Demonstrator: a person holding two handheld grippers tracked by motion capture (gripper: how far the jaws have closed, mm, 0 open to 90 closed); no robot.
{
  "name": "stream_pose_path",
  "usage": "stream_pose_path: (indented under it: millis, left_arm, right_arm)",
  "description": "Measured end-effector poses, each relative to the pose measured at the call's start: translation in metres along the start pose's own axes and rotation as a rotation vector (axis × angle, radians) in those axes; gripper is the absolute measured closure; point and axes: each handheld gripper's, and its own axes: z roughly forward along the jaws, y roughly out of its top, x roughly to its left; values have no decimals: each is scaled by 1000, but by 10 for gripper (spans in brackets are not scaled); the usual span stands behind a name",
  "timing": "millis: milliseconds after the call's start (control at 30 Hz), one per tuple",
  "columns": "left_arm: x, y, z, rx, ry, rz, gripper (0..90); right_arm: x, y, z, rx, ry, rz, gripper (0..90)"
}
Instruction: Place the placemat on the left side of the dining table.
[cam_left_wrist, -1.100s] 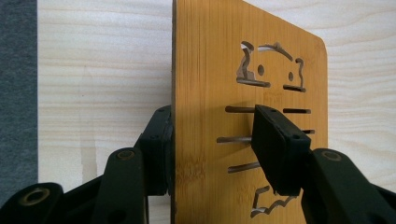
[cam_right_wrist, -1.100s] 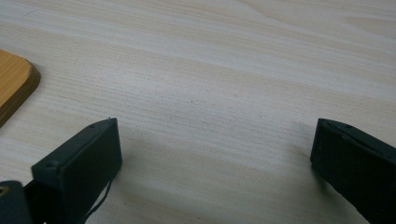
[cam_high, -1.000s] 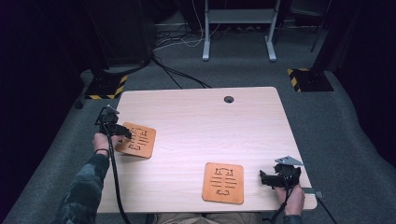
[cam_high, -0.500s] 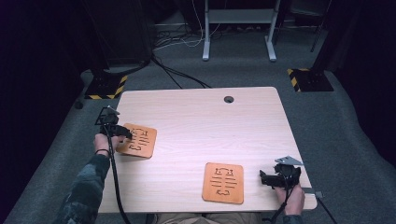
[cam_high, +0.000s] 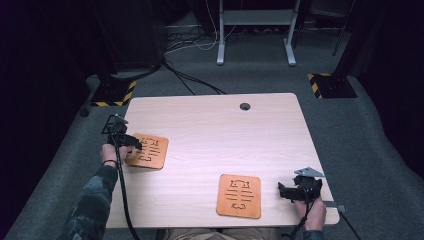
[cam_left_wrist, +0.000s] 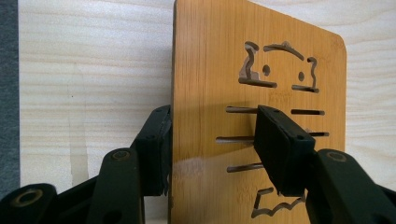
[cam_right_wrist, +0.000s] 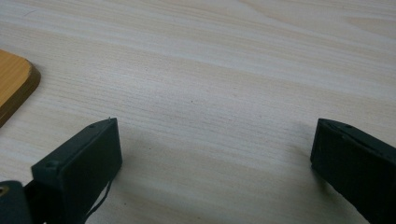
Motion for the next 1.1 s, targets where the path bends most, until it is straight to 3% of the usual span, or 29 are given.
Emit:
stream_pose_path:
  millis: [300,367,533,633,833,933,1033,1100]
  left_arm:
    - [5,0,6,-7,-40,-9,479]
    - [6,1,5,-15,-23,-12,474]
    - [9,1,8,-5,9,-22,325]
    - [7,-2,9,-12,36,-8,269]
    - [6,-8,1,-46,-10,0,176]
    - [2,-11,-5,-66,-8,11,168]
    - [0,-15,-9,-78,29,39,175]
    - [-1,-20,-8,-97,19,29,165]
  right_arm:
    - [0,0,0,-1,0,0,11]
    - [0,0,0,-1,0,0,11]
    - [0,0,0,-2,0,0,12]
    - [0,0,0,-2,0,0,12]
    - [0,0,0,-2,0,0,11]
    - [0,0,0,-2,0,-1,12]
    - [0,0,0,-2,0,0,12]
    - [0,0,0,-3,0,0,12]
